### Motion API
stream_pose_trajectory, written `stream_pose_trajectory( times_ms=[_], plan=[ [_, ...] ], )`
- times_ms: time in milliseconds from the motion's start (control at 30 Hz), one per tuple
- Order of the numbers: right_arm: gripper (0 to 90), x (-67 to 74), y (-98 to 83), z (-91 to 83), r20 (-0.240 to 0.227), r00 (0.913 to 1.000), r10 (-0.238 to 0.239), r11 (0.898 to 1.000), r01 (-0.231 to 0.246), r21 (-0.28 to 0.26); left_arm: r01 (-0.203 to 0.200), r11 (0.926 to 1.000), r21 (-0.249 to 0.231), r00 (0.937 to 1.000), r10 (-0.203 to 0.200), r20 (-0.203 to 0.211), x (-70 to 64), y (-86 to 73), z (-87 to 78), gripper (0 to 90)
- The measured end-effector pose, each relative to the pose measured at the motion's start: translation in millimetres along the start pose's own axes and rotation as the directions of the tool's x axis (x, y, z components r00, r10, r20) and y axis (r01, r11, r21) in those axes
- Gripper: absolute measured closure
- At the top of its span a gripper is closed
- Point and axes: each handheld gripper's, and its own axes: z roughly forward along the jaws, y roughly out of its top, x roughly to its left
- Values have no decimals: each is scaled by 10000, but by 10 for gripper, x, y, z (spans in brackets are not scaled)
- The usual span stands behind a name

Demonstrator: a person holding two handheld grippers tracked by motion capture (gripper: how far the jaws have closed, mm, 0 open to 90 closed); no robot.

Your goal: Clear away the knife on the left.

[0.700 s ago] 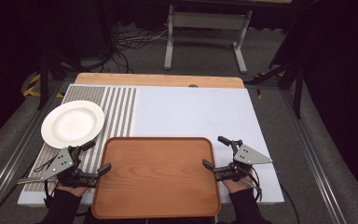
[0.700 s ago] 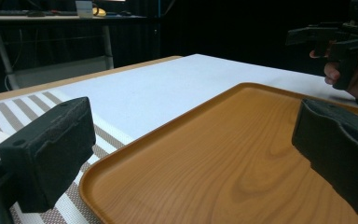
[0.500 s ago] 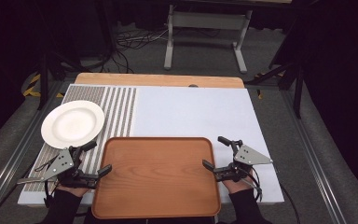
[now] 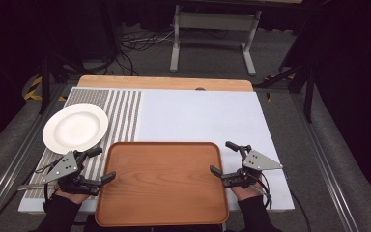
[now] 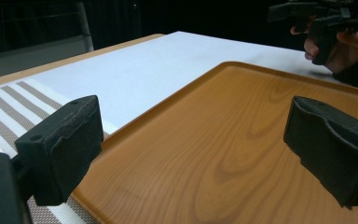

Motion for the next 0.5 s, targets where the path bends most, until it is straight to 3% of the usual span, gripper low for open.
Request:
stream_pose_trajectory(
  times_ms=[333, 500],
  plan=[
    [17, 6, -3, 15, -45, 10000, -3, 9999, 4, 101, -88, 9999, 145, 9990, 82, 444, 30, 129, -87, 73],
    [16, -5, -3, 8, -148, 9998, 116, 9999, -116, -11, -613, 9940, 906, 9960, 550, 698, 65, 222, -118, 82]
  ],
)
